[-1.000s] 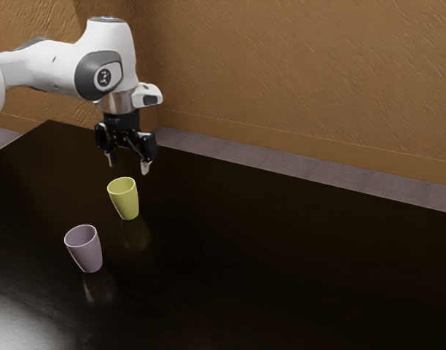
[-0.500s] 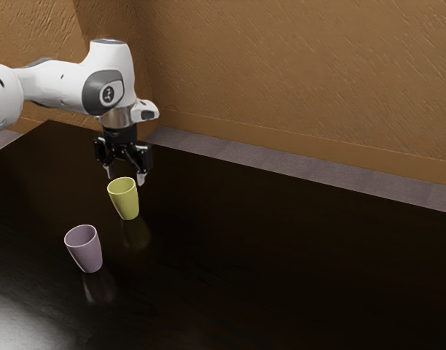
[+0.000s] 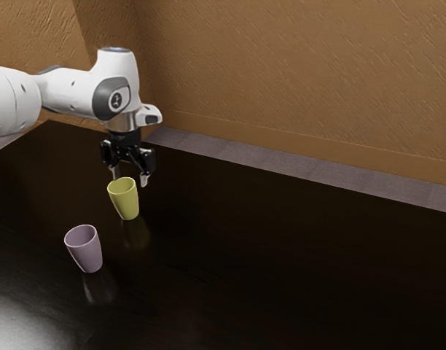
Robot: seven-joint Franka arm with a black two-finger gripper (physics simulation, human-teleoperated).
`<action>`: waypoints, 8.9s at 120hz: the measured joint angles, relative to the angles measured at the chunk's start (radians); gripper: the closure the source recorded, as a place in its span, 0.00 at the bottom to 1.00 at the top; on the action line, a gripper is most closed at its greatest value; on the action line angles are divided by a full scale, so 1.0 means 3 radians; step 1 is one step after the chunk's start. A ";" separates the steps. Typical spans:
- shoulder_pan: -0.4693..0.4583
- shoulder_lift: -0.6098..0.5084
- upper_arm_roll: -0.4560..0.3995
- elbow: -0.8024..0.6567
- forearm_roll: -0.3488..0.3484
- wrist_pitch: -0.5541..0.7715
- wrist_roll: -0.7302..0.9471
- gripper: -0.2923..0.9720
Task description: Place the left cup onto the right cup
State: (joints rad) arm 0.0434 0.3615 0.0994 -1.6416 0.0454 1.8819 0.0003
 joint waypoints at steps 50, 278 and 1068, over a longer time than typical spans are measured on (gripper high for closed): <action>0.0106 0.0216 -0.0003 0.0152 -0.0011 0.0013 0.0097 0.33; 0.0290 0.0807 -0.0071 0.0613 -0.0008 0.0032 0.0386 0.54; 0.0882 -0.1127 -0.0797 -0.1647 0.0230 0.0138 -0.0341 0.38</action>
State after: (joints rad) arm 0.3079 0.0233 -0.1396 -2.1357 0.1145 1.9233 -0.1019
